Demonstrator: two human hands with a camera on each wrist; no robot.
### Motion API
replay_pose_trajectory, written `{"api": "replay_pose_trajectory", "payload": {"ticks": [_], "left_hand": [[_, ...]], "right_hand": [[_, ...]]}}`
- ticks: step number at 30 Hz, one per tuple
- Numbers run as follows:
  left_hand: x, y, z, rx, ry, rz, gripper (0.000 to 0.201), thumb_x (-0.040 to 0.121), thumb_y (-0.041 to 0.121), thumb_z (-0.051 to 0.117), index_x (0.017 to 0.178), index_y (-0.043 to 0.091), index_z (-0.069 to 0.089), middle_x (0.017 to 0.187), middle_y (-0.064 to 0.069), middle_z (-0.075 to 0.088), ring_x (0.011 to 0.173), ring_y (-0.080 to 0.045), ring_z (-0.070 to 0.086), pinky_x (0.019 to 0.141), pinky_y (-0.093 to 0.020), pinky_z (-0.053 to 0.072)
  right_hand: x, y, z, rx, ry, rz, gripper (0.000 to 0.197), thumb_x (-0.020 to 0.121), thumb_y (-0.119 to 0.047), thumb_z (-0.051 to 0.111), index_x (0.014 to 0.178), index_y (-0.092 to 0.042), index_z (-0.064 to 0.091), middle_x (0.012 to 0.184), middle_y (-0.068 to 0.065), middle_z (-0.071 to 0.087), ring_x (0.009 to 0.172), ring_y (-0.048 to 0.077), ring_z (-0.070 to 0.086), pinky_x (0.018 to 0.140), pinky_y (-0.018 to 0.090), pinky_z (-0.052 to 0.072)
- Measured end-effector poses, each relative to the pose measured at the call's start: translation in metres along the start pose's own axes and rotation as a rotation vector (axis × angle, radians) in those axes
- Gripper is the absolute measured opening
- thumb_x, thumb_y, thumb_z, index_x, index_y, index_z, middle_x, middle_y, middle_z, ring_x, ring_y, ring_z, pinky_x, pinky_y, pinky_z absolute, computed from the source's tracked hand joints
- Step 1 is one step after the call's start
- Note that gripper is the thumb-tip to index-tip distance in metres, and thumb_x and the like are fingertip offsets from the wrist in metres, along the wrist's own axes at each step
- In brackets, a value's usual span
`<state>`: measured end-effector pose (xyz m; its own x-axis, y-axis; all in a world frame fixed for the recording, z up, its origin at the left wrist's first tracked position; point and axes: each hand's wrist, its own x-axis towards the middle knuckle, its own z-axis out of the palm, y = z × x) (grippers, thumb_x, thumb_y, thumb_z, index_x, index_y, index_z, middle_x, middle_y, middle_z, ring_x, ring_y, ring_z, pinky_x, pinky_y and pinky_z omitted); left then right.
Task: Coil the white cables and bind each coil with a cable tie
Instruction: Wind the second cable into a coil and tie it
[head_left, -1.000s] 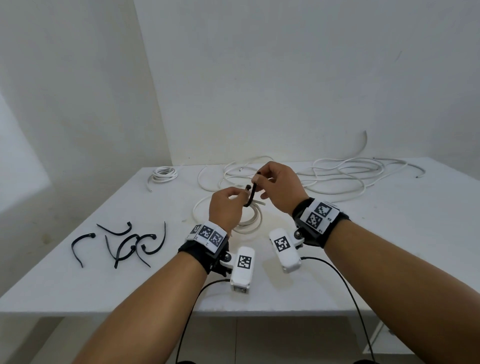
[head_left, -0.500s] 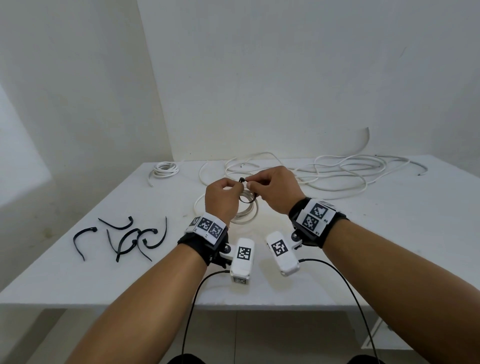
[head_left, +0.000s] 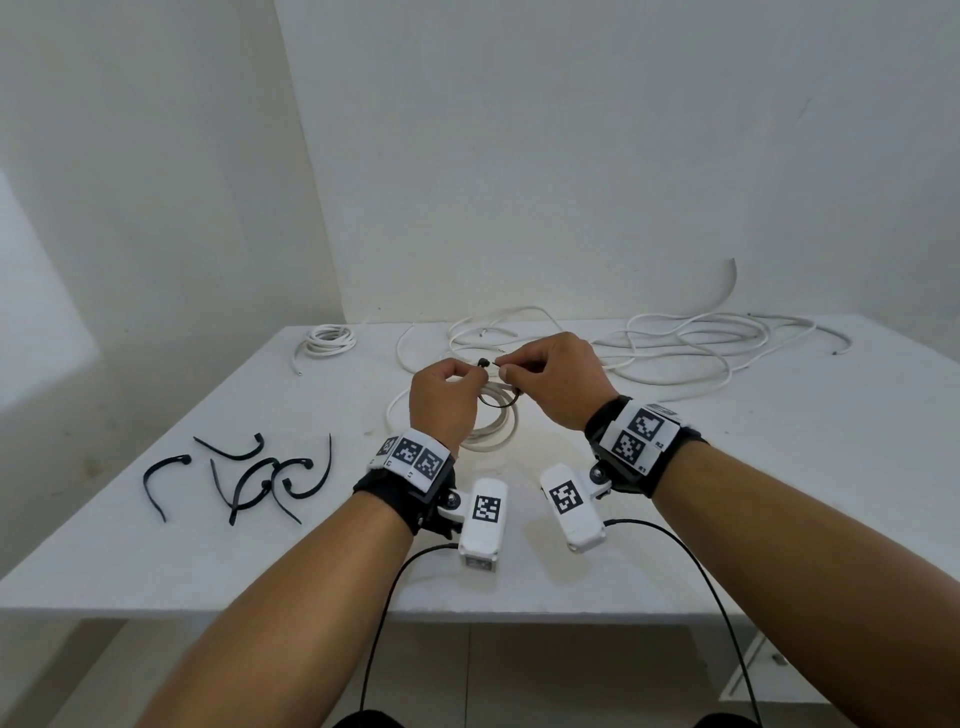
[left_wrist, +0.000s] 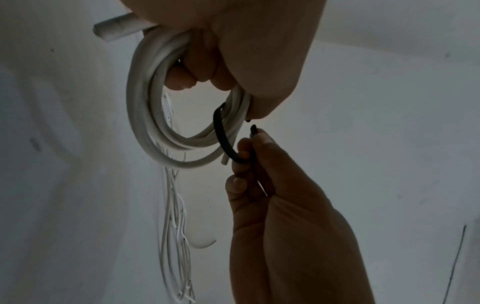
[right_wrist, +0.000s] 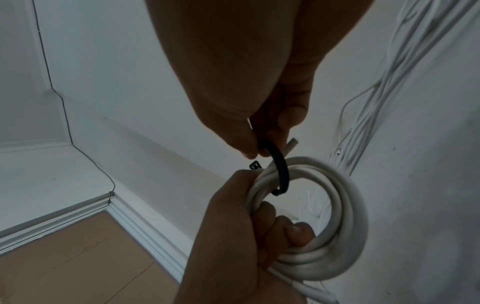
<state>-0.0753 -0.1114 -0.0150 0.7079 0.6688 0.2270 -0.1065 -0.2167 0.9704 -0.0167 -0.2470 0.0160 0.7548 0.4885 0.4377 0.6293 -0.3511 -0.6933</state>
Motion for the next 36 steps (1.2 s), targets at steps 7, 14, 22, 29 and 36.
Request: {"api": "replay_pose_trajectory", "payload": {"ticks": [7, 14, 22, 29, 36], "left_hand": [[-0.002, -0.001, -0.001, 0.09, -0.032, 0.065, 0.013, 0.079, 0.017, 0.069, 0.067, 0.015, 0.068, 0.055, 0.01, 0.062, 0.049, -0.006, 0.05, 0.057, -0.025, 0.038], [0.002, -0.004, -0.006, 0.325, -0.166, 0.211, 0.007, 0.083, 0.029, 0.067, 0.081, 0.024, 0.072, 0.073, 0.006, 0.072, 0.073, -0.015, 0.067, 0.068, -0.03, 0.051], [-0.002, 0.004, -0.01, 0.437, -0.254, 0.429, 0.008, 0.087, 0.031, 0.067, 0.083, 0.028, 0.074, 0.075, 0.008, 0.073, 0.072, -0.01, 0.067, 0.069, -0.03, 0.053], [-0.005, 0.003, -0.011, 0.123, -0.348, 0.308, 0.009, 0.087, 0.016, 0.068, 0.087, 0.017, 0.077, 0.079, 0.001, 0.075, 0.073, -0.013, 0.07, 0.075, -0.031, 0.056], [-0.007, 0.002, -0.006, 0.097, -0.343, 0.221, 0.007, 0.086, 0.017, 0.07, 0.082, 0.018, 0.076, 0.067, 0.011, 0.069, 0.059, -0.004, 0.061, 0.063, -0.021, 0.044]], "right_hand": [[-0.002, -0.003, 0.0, -0.028, -0.033, -0.018, 0.012, 0.087, -0.017, 0.069, 0.093, -0.019, 0.08, 0.061, -0.02, 0.062, 0.056, -0.013, 0.056, 0.055, 0.003, 0.038], [-0.001, -0.001, -0.007, -0.02, -0.103, 0.038, 0.007, 0.084, -0.018, 0.073, 0.089, -0.018, 0.078, 0.066, -0.005, 0.072, 0.06, 0.003, 0.064, 0.053, 0.007, 0.042], [0.002, 0.004, -0.012, 0.445, -0.13, 0.272, 0.02, 0.081, -0.01, 0.079, 0.088, -0.003, 0.062, 0.076, 0.018, 0.072, 0.061, 0.021, 0.063, 0.059, 0.03, 0.047], [0.002, 0.008, -0.014, 0.388, -0.259, 0.367, 0.035, 0.086, -0.046, 0.07, 0.093, -0.013, 0.077, 0.086, -0.001, 0.072, 0.07, 0.013, 0.057, 0.062, 0.029, 0.044], [0.002, 0.011, -0.018, 0.453, -0.155, 0.492, 0.031, 0.074, -0.04, 0.082, 0.091, -0.015, 0.08, 0.092, -0.001, 0.071, 0.075, 0.013, 0.057, 0.069, 0.032, 0.045]]}}
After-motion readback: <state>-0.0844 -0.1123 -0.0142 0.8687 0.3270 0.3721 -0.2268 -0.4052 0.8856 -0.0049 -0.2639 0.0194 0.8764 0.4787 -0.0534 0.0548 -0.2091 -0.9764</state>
